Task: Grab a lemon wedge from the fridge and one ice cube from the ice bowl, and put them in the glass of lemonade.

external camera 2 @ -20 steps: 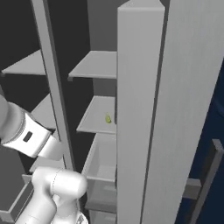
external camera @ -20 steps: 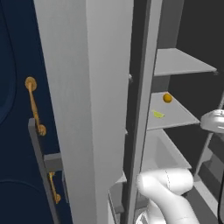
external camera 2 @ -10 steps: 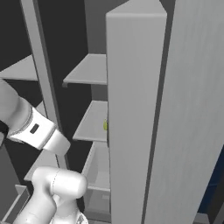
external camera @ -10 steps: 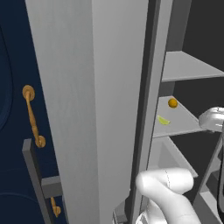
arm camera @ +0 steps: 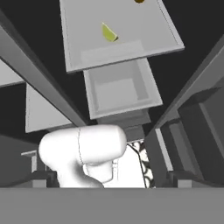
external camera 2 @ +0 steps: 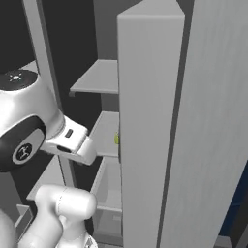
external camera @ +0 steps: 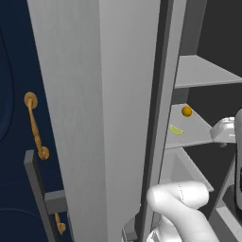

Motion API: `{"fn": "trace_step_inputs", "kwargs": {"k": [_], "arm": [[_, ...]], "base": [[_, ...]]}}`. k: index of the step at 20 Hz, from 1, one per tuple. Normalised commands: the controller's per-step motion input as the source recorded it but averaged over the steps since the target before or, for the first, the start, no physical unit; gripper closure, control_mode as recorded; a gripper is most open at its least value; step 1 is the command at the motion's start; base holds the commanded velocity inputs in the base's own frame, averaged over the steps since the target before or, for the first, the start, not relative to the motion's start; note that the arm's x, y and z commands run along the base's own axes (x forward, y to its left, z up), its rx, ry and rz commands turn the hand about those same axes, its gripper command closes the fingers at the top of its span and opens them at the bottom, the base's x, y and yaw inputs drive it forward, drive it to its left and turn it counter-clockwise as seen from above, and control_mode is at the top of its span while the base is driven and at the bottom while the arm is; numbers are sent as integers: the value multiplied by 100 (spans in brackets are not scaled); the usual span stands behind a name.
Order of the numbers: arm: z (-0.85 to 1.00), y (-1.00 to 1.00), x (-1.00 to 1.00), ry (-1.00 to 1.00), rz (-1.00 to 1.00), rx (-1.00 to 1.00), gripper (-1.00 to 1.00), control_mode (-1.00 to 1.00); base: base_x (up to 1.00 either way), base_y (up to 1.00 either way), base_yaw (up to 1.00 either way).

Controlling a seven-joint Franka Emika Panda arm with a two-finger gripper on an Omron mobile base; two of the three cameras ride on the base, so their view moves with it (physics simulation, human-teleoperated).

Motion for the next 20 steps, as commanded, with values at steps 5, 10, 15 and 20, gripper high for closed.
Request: {"fn": "trace_step_inputs", "kwargs": {"k": [5,10,15,20], "arm": [[-41,-6,48,-19,22,-7,-100,-100],[0,0,84,0,26,-2,-100,-100],[0,-5,91,0,25,0,-100,-100],[-22,-7,66,0,25,0,-100,-100]], "base": [[0,0,0],[0,0,0],[0,0,0],[0,0,0]]}}
